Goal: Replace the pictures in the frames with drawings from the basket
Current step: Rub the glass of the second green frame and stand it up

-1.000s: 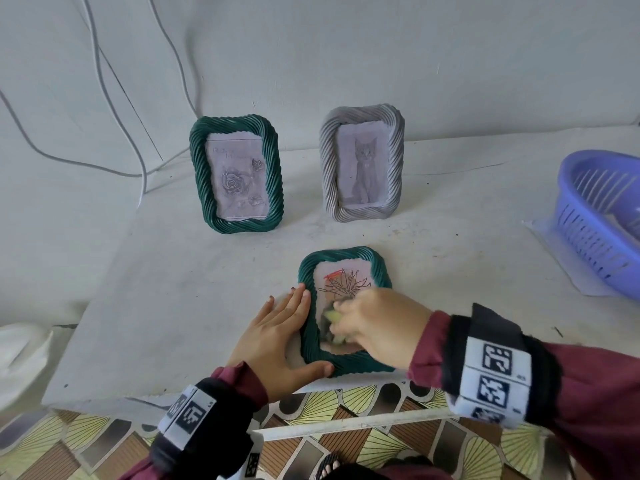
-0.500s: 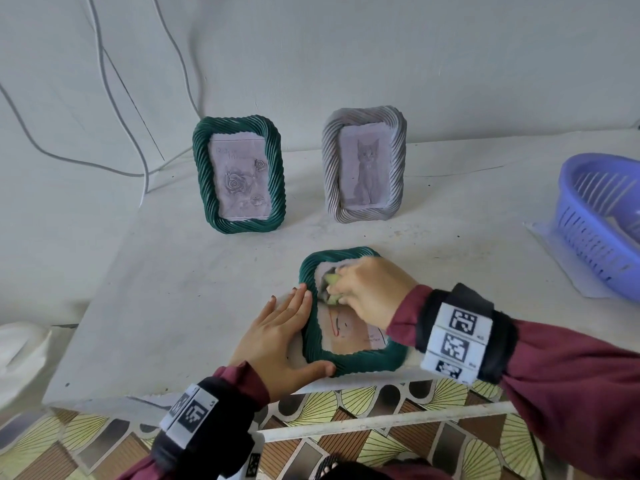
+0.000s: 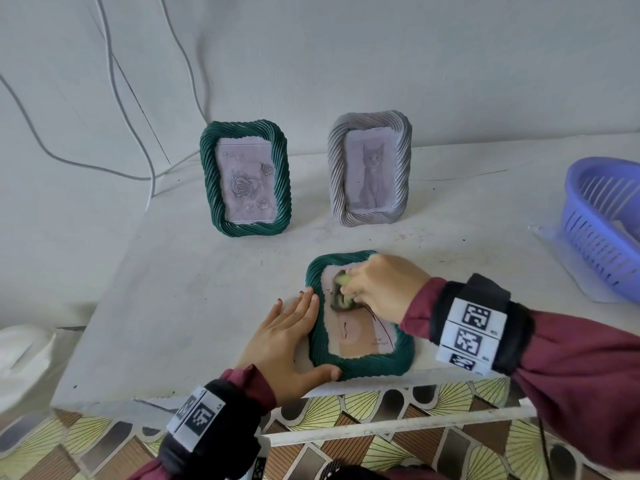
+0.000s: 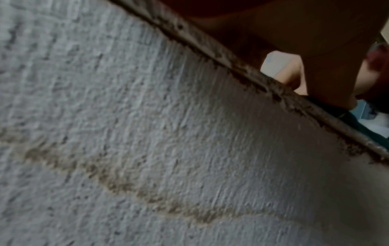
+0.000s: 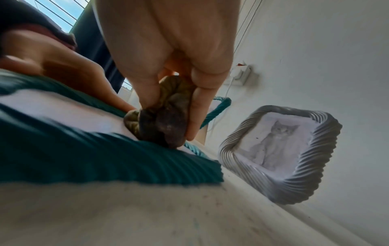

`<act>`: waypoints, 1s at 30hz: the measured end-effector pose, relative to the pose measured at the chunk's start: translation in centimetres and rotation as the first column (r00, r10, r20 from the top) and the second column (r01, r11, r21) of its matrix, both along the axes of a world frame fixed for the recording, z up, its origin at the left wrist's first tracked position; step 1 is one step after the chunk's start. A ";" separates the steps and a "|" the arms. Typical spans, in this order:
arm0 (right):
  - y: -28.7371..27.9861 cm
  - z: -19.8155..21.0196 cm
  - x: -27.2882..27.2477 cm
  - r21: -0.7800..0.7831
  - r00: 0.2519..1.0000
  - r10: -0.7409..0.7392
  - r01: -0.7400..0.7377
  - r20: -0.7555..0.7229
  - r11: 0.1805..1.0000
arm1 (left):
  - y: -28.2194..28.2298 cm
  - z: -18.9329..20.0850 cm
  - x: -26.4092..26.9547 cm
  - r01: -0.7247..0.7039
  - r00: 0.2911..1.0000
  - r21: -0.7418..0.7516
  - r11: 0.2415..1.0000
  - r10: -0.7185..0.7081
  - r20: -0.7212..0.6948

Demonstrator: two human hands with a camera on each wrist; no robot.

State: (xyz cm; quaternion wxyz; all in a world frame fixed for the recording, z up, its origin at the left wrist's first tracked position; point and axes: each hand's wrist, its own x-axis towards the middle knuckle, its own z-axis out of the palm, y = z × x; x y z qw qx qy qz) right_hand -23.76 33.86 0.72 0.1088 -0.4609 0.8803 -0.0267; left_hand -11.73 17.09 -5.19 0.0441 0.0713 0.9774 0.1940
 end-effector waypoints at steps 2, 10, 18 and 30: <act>-1.0 -0.1 -0.3 0.005 0.999 -0.027 0.027 -0.038 1.000 | 0.0 0.0 0.0 -0.004 1.000 -0.020 1.000 0.004 0.003; 1.1 -0.1 5.2 0.098 0.983 0.179 -0.181 0.032 0.978 | 0.1 0.0 0.2 -0.013 1.000 -0.026 1.000 0.013 0.008; 2.1 -0.5 0.3 0.029 0.999 -0.035 0.035 -0.017 0.999 | 0.1 -0.1 0.1 0.004 1.000 -0.052 0.999 -0.004 0.000; 1.9 0.9 6.2 0.198 0.974 0.227 -0.220 -0.017 0.955 | 0.2 -0.1 0.0 -0.016 1.000 -0.046 0.999 0.017 0.015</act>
